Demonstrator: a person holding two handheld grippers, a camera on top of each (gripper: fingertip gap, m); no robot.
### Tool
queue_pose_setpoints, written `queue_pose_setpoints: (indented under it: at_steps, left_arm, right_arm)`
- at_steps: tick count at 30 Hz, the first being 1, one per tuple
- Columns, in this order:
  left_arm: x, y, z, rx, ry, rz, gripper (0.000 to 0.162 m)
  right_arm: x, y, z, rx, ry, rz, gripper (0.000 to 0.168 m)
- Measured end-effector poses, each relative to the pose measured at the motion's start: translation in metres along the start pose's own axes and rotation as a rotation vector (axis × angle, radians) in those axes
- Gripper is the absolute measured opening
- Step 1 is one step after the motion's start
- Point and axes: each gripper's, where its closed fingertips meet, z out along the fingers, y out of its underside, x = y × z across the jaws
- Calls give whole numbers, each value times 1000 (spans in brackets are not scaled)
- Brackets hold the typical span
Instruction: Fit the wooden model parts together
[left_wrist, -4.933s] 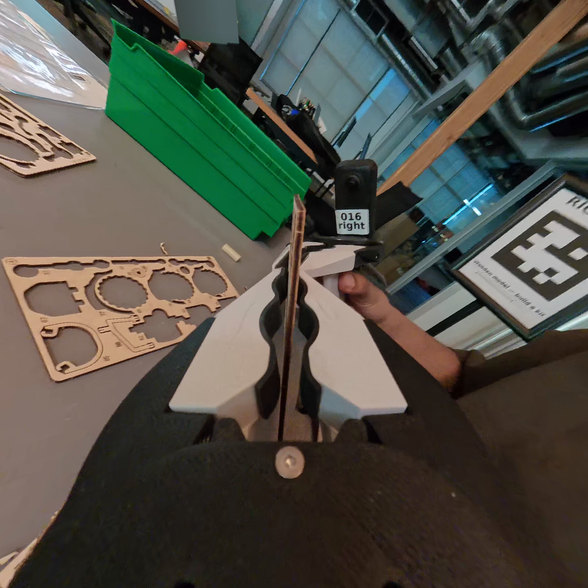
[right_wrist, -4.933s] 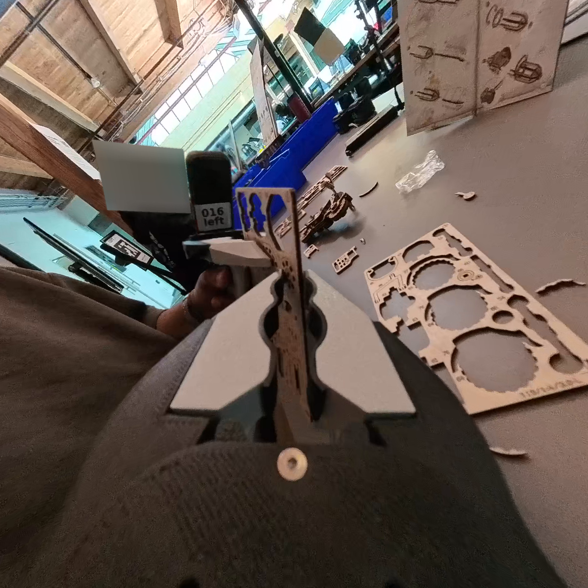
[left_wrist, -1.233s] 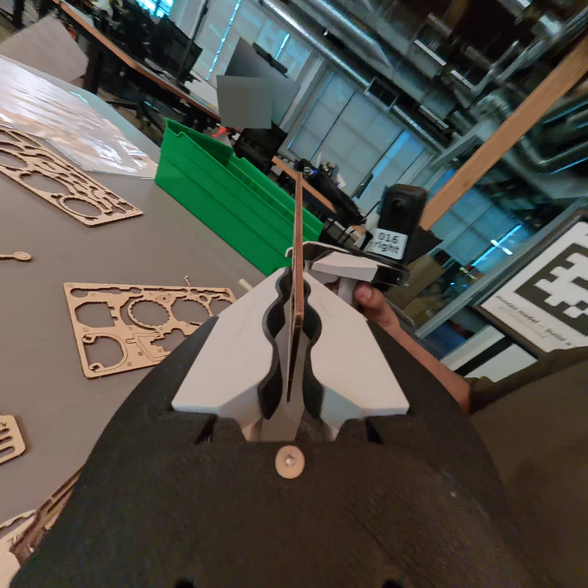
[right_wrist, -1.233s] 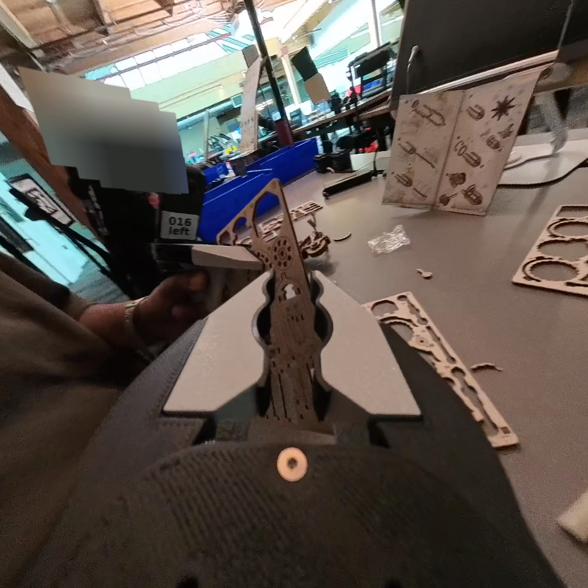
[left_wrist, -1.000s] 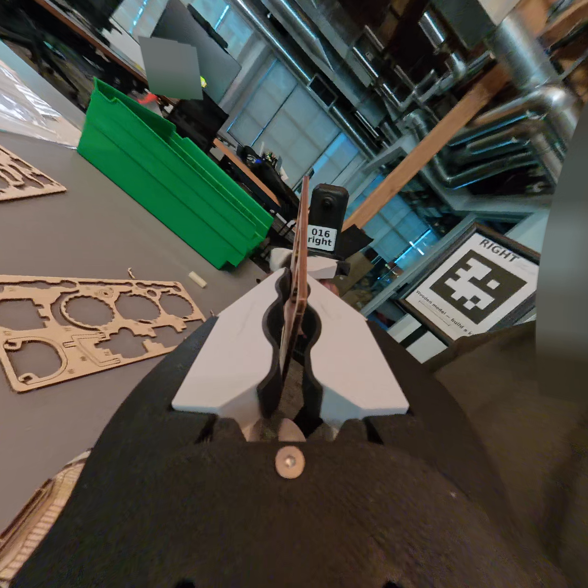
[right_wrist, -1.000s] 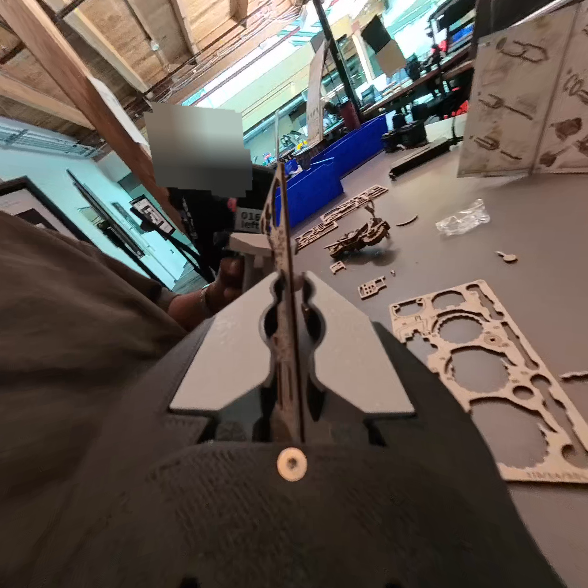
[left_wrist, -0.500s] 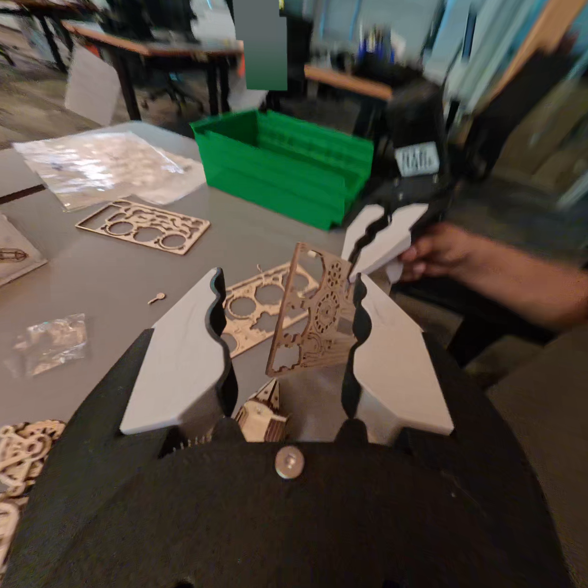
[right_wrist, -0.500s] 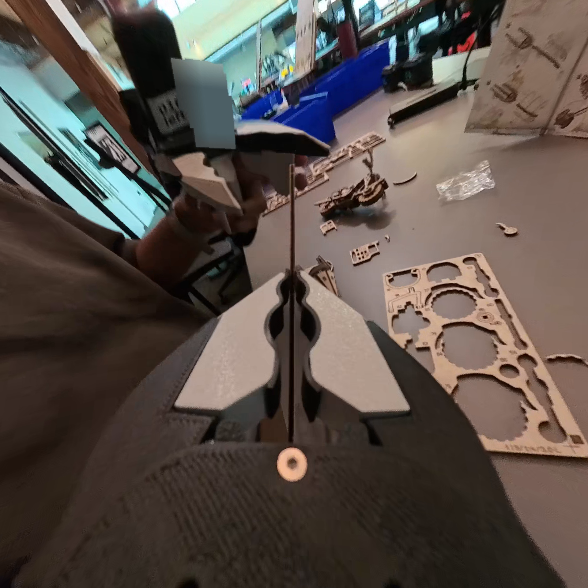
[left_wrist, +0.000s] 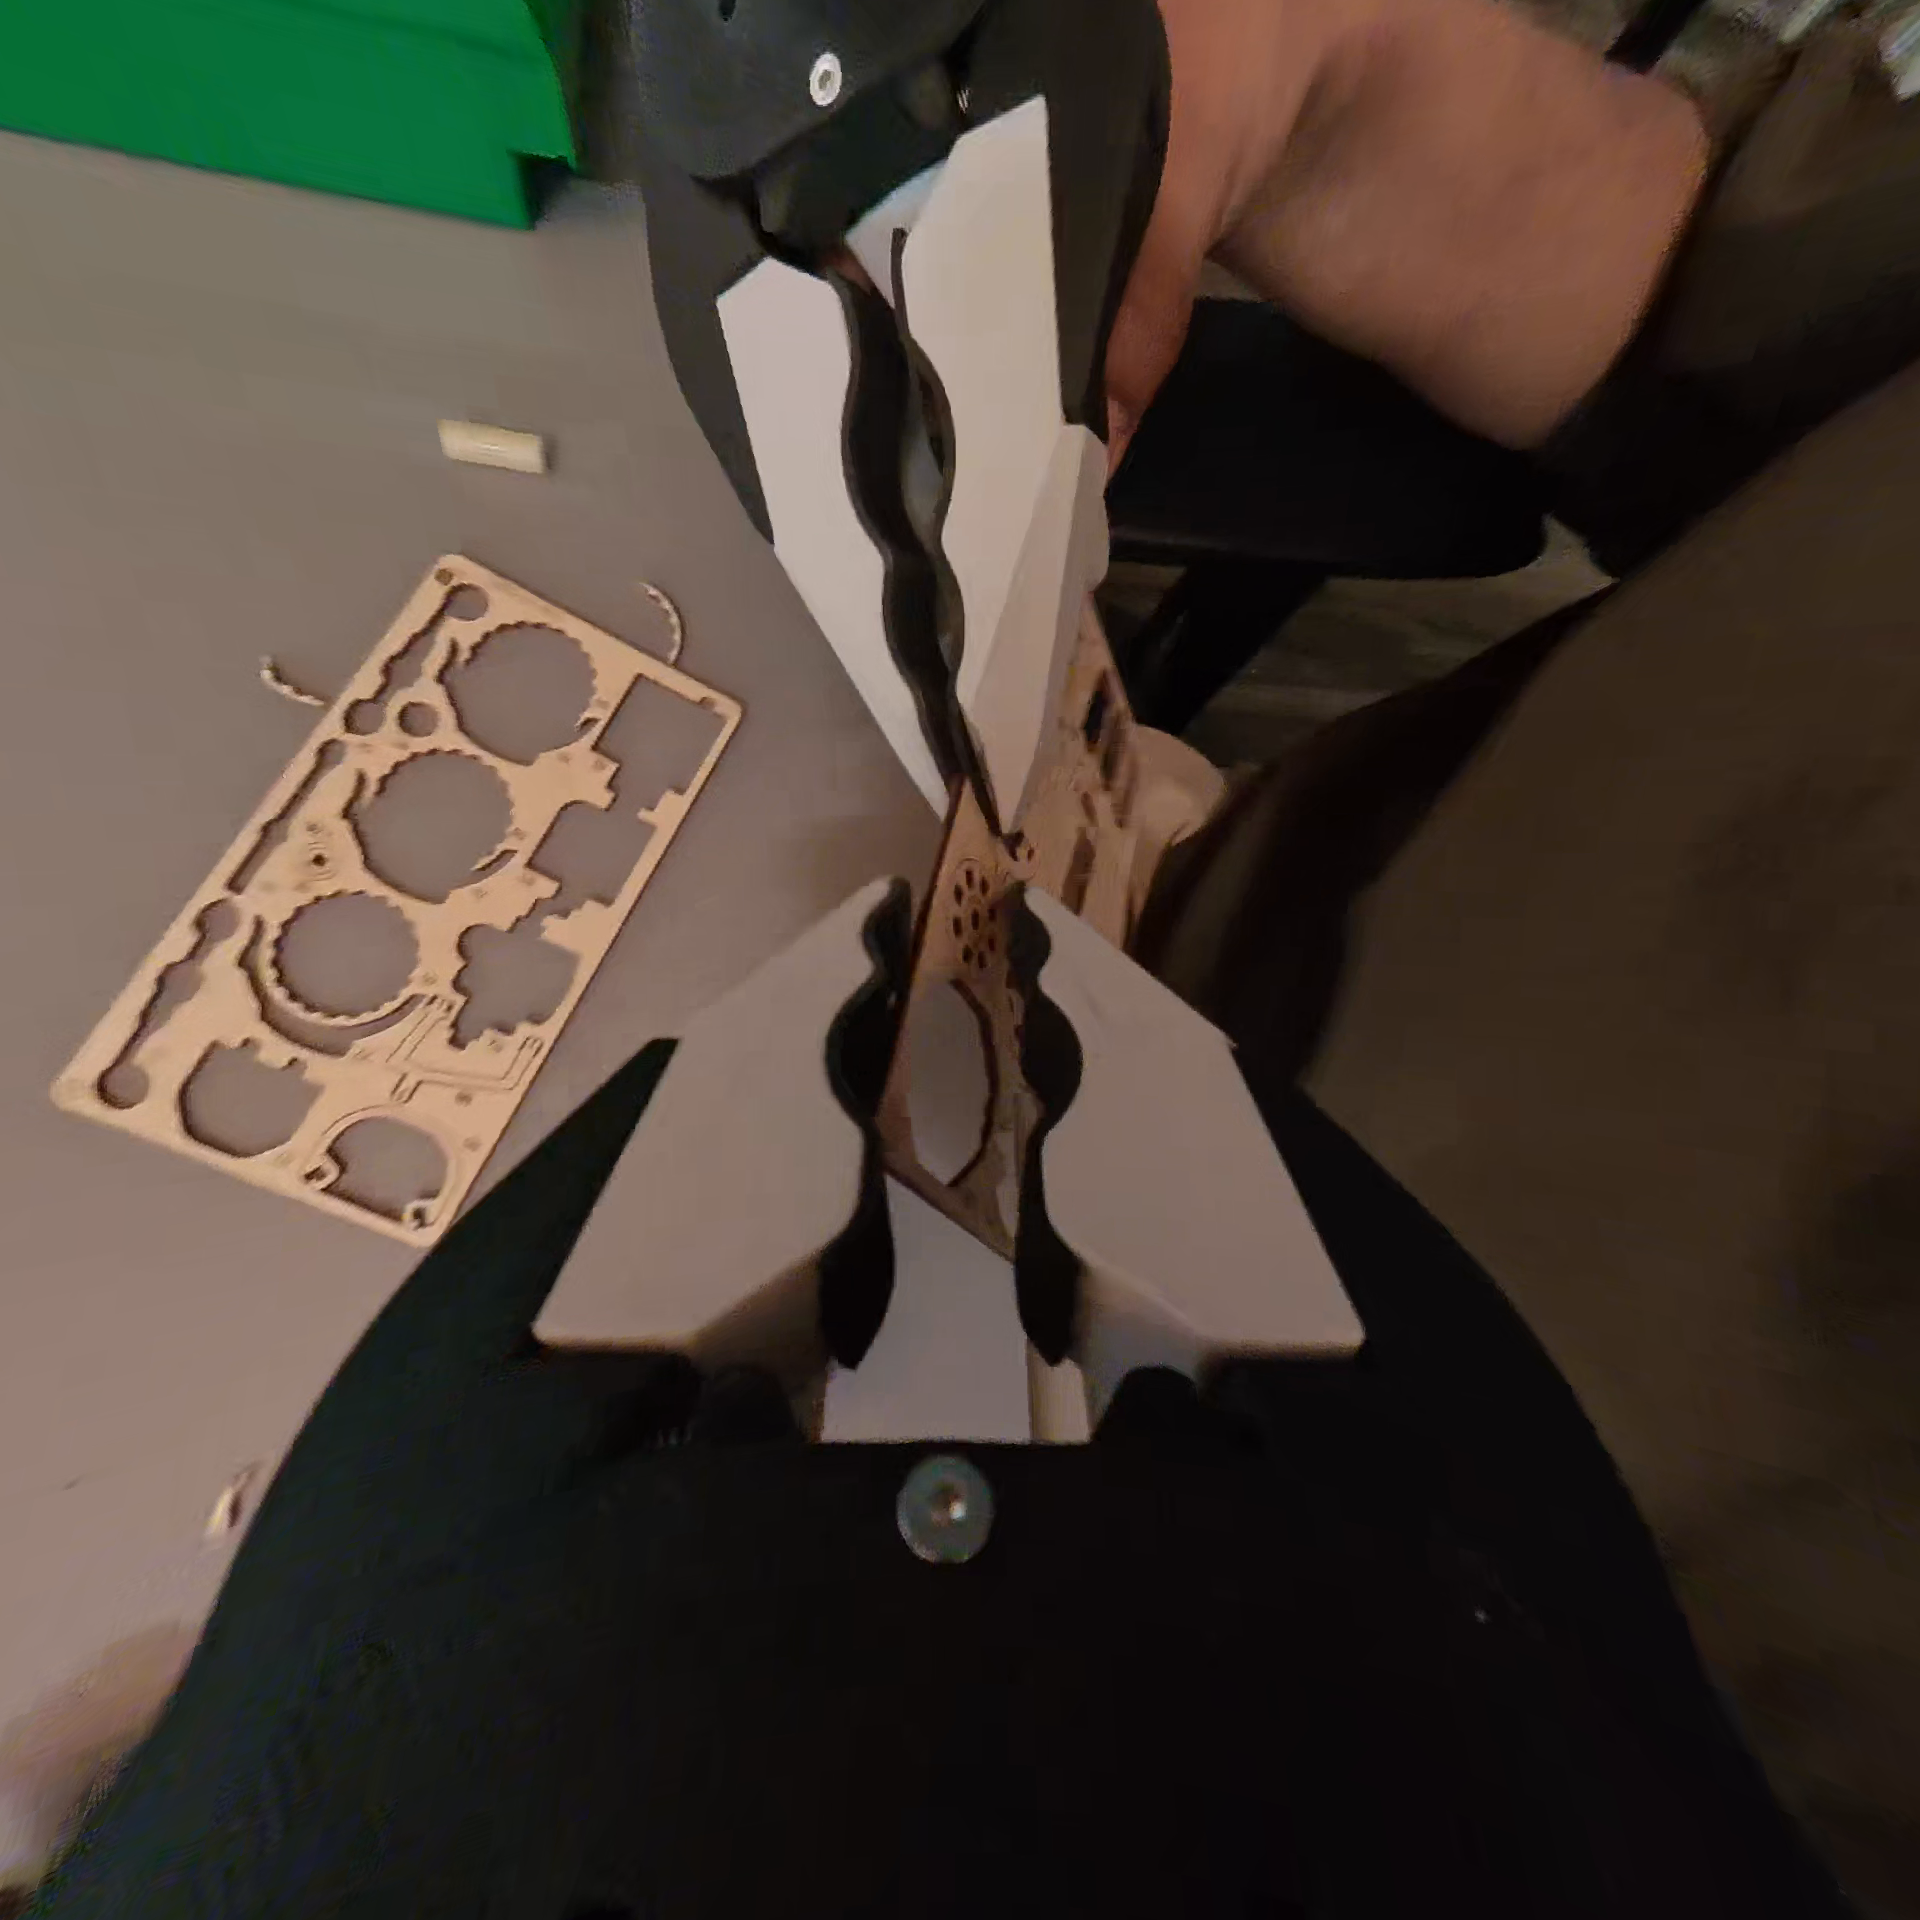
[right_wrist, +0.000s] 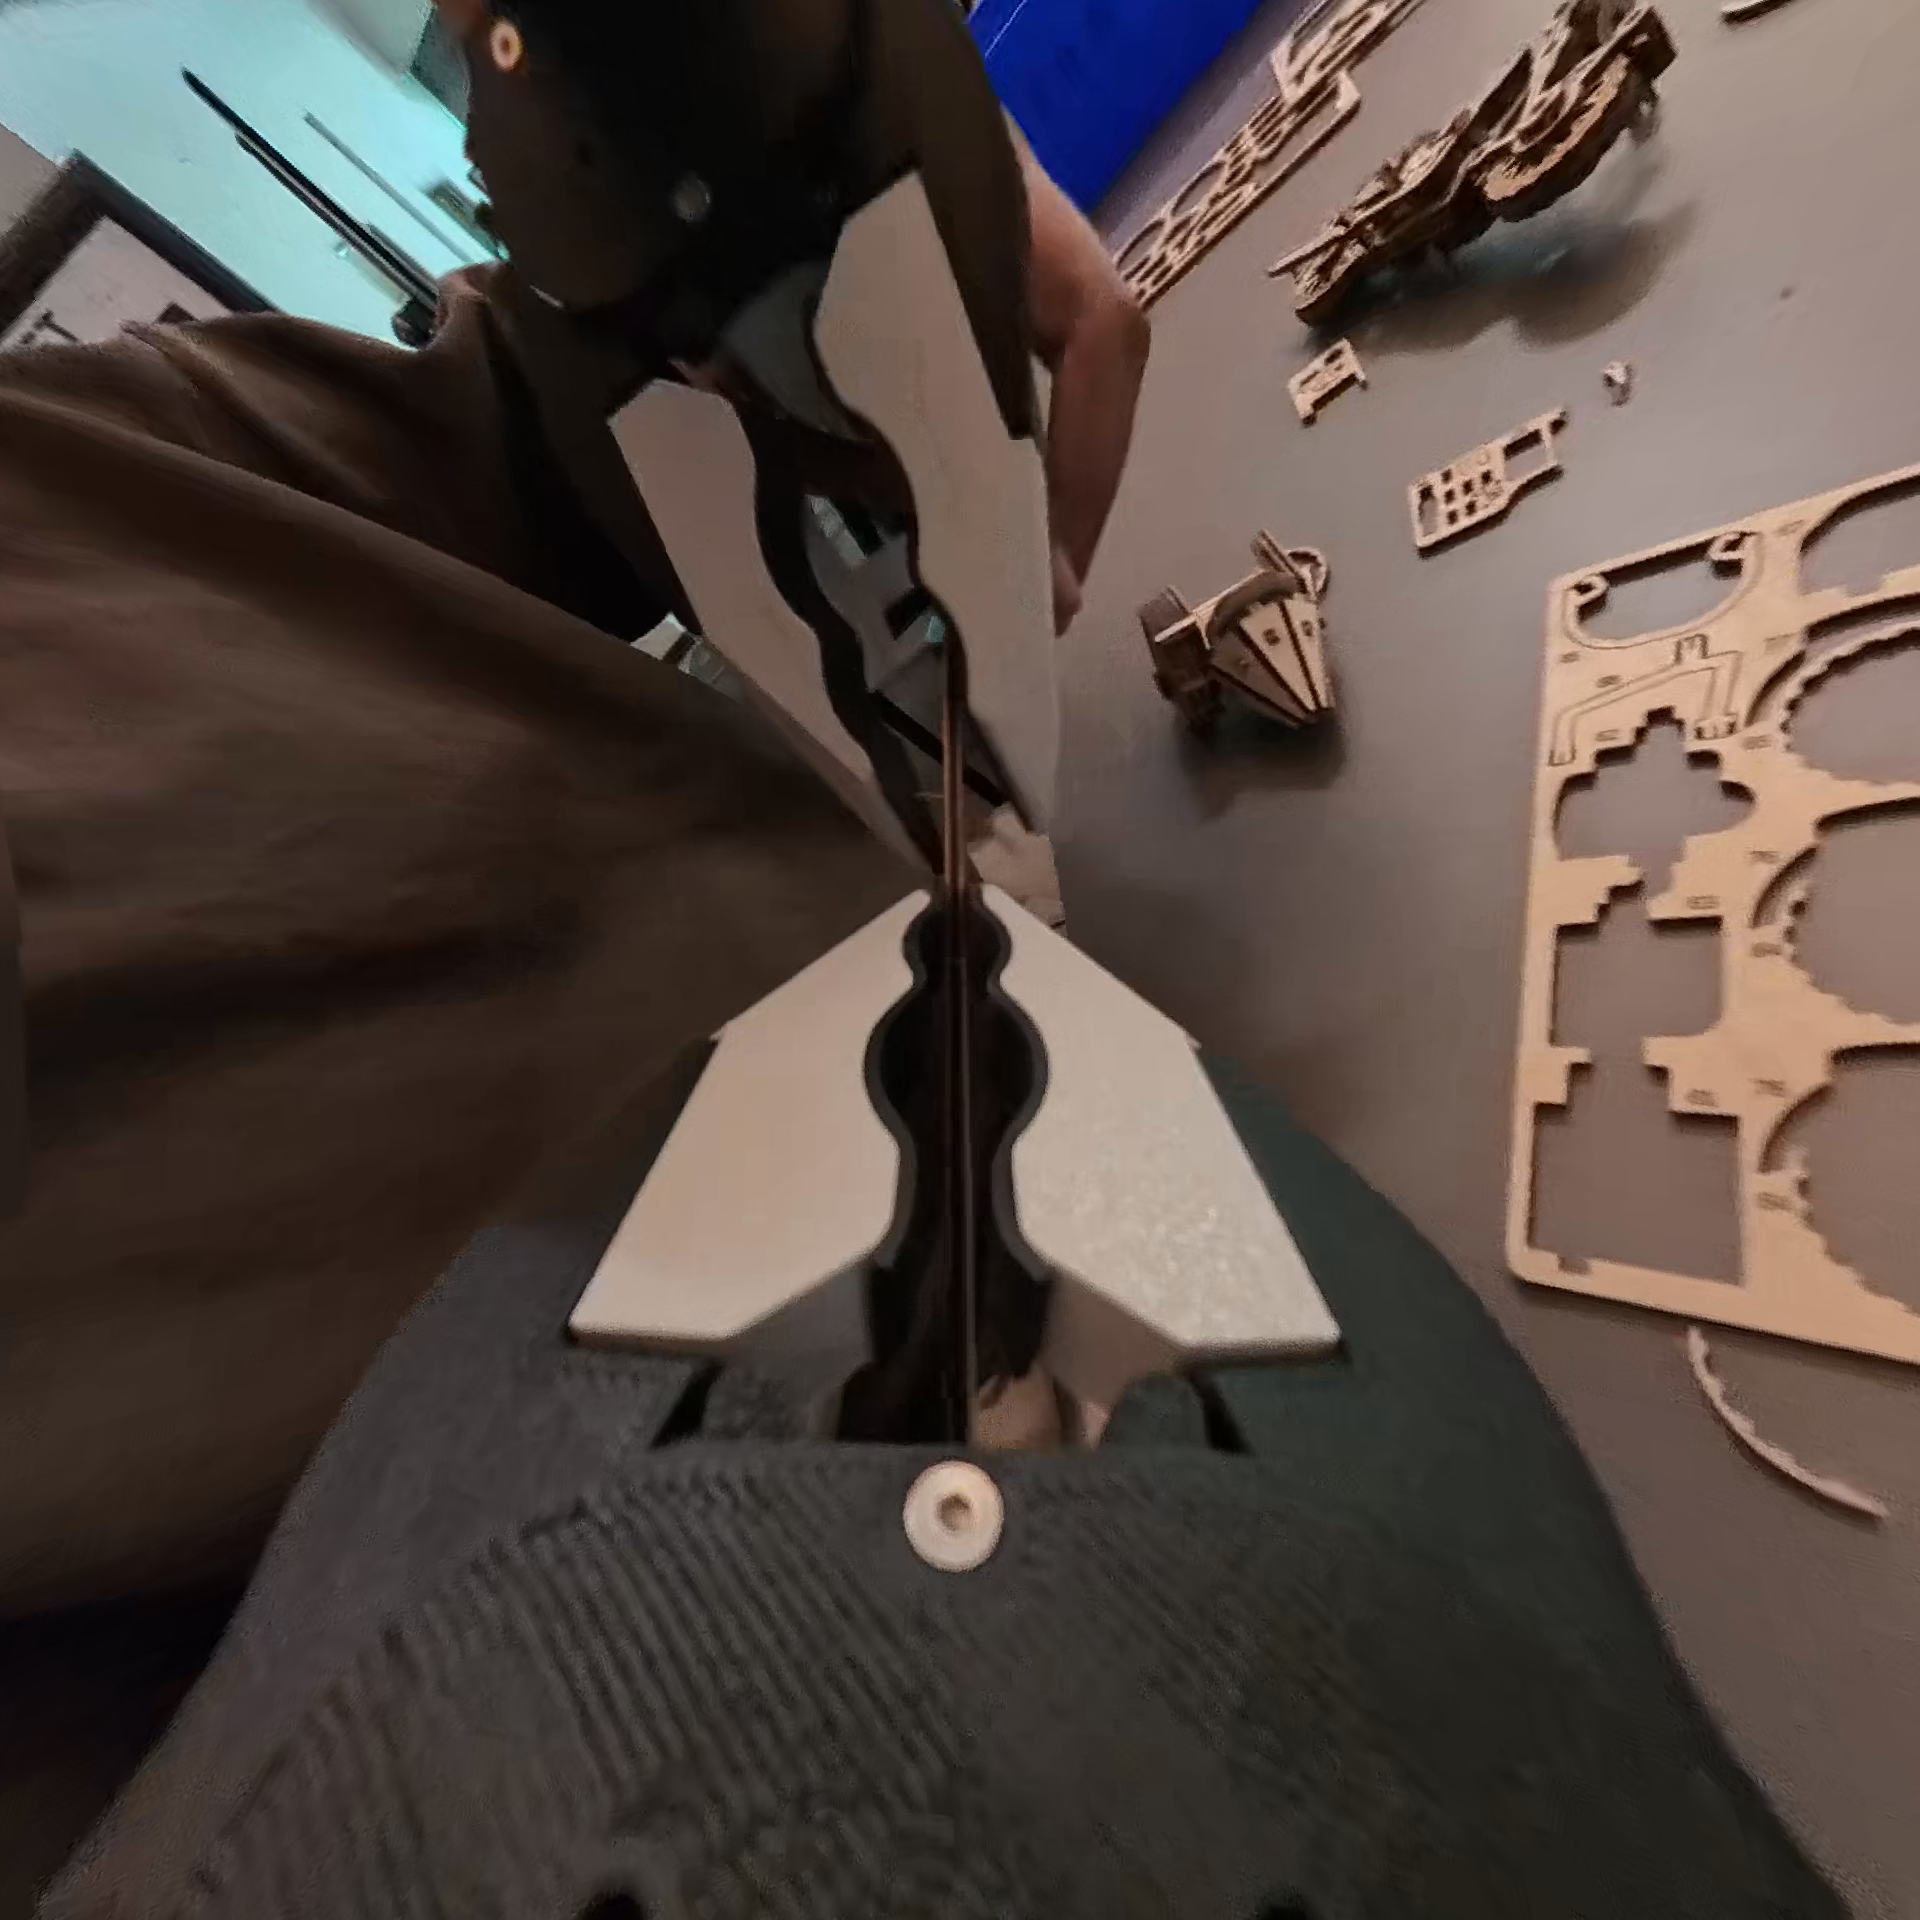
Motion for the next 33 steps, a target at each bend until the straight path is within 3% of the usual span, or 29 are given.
queue_pose_setpoints:
  at_steps: [1,4,7,10,13,17,20,25,28,31,33]
  left_arm:
    - [1,-2,1,6,14,-14,8]
    - [0,-9,-1,66,29,-55,7]
    - [-11,-16,-14,167,-25,-109,21]
    - [-41,-25,-61,356,-218,-163,36]
    - [-49,-17,-117,564,-342,-214,38]
    - [-36,14,-139,738,-369,-288,42]
    - [-26,30,-139,852,-336,-326,48]
    - [0,48,-129,1076,-150,-353,57]
    - [0,59,-134,1185,-73,-433,49]
    - [-13,69,-147,1206,-139,-454,9]
    - [-18,77,-157,1197,-185,-443,0]
  right_arm:
    - [1,1,-2,8,18,-8,1]
    - [-1,-4,-8,51,41,-48,1]
    - [-2,-16,-15,124,62,-101,1]
    - [1,-34,-31,245,110,-147,1]
    - [4,-53,-55,401,158,-157,0]
    - [-6,-77,-67,597,116,-166,0]
    - [-21,-91,-43,683,46,-178,0]
    - [-40,-98,45,655,-43,-185,0]
    - [-32,-102,84,611,-20,-166,0]
    - [-17,-110,105,621,-10,-123,0]
    - [-11,-117,115,636,-40,-59,2]
